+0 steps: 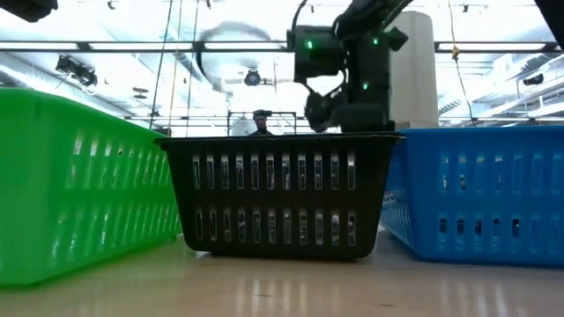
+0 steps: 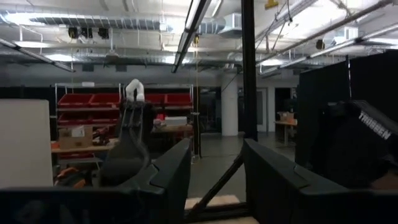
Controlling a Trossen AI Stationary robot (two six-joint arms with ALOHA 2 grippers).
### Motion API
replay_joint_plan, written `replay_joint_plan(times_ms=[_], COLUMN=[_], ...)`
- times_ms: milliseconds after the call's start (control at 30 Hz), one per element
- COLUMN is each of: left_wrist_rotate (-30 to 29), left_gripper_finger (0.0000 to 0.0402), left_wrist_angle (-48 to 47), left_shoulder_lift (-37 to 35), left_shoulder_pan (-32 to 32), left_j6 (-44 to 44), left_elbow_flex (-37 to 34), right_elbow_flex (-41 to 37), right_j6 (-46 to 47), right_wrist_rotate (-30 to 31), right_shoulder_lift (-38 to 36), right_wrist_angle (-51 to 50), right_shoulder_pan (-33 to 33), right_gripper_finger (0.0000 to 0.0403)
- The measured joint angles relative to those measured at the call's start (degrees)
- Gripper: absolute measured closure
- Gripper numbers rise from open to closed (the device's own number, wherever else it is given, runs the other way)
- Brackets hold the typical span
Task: Sort crayons
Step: Put the white crayon into the black bin
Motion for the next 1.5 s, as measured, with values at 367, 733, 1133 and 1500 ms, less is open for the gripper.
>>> replay_joint_plan(times_ms=[367, 733, 1133, 1500], left_wrist_rotate=[-0.21, -0.63, -0.88, -1.11], left_gripper_finger=[0.0244, 0.0244, 0.0244, 0.0244], left_wrist_angle=[-2.59, -3.46, -3.46, -3.83], left_shoulder_lift=[-1.62, -1.60, -1.60, -1.60], left_shoulder_pan=[0.04, 0.04, 0.04, -0.02], left_j6=[-1.37, -1.70, -1.66, -0.73], left_elbow_flex=[-0.01, -0.01, -0.01, -0.03], right_elbow_flex=[-2.96, -4.40, -11.44, -11.91], right_j6=[13.00, 17.91, 19.15, 17.35], right_wrist_rotate=[7.27, 10.83, 10.71, 12.36], right_shoulder_lift=[-0.01, -0.12, -0.60, -0.38], right_wrist_angle=[4.33, 7.76, 15.01, 15.50], right_shoulder_pan=[2.08, 4.28, 4.22, 4.22], right_gripper_finger=[0.0296, 0.0294, 0.0265, 0.0269])
